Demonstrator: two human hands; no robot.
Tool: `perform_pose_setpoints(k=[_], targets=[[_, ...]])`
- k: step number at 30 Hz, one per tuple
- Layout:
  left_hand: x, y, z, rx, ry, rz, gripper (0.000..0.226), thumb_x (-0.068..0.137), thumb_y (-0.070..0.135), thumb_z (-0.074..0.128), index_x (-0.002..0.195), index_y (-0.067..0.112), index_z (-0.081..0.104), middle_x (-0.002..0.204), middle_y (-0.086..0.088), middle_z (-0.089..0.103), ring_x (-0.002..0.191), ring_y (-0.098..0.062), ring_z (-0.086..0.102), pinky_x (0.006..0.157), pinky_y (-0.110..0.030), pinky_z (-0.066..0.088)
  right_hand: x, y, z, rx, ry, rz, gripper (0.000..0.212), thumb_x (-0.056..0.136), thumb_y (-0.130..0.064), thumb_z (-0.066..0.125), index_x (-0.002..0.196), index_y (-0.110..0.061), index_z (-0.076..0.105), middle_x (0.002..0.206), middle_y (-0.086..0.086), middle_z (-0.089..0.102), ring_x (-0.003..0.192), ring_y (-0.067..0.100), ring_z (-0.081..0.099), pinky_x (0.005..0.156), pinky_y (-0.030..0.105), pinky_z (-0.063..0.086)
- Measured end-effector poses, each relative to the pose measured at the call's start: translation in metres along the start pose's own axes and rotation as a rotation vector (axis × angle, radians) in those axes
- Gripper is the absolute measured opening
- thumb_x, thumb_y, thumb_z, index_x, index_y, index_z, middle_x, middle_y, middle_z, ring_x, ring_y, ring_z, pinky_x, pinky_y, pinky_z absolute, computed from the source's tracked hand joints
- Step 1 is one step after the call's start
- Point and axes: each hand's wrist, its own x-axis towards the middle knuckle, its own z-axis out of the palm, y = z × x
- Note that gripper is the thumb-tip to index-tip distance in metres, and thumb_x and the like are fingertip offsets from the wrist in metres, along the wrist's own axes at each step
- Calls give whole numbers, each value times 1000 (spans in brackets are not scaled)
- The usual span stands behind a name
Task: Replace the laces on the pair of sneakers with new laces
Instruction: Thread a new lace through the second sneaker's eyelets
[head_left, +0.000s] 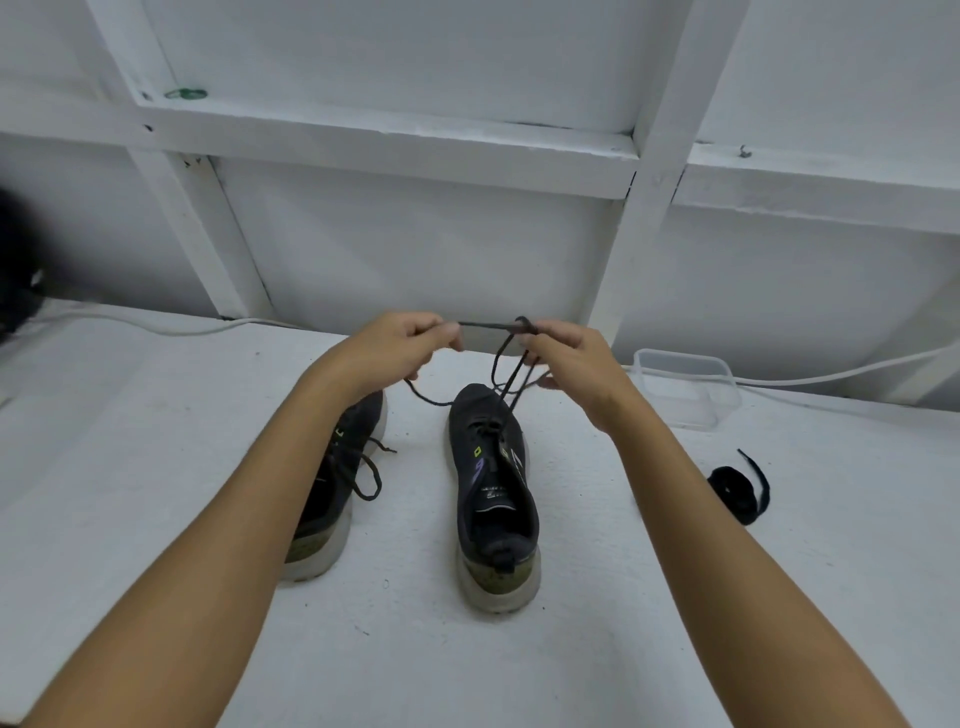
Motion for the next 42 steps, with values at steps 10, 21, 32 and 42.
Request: perform_pose_setpoints(k=[10, 21, 32, 42], targets=[[1, 16, -28, -301, 268, 60, 29, 103, 38, 52, 86, 22, 69, 51, 11, 34, 51, -12, 25, 49, -25, 23, 3, -20, -24, 687, 23, 58, 28, 106, -34, 42, 97, -20, 64, 104, 0, 74, 107, 23, 69, 85, 42, 53], [-11, 3, -16, -166, 133, -21, 33, 102, 42, 50, 95, 20, 73, 55, 9, 37, 54, -12, 31, 56, -29, 27, -14, 67, -25, -1182, 25, 545, 21, 89, -33, 65, 92, -13, 59, 69, 0, 73, 64, 15, 71, 51, 24, 42], [-19, 22, 5, 129, -129, -51, 35, 99, 50, 53, 81, 28, 73, 57, 18, 49, 54, 4, 46, 64, -26, 36, 0, -6, 19, -529, -160, -325, 34, 93, -23, 72, 125, -34, 70, 117, -28, 59, 78, 3, 63, 64, 11, 43], [-19, 12, 5, 80, -211, -34, 36, 100, 51, 51, 84, 26, 72, 60, 14, 44, 52, -2, 39, 61, -23, 34, -4, 4, 20, -507, -228, -315, 27, 96, -25, 68, 120, -38, 71, 127, -22, 60, 79, -1, 64, 75, 5, 43]])
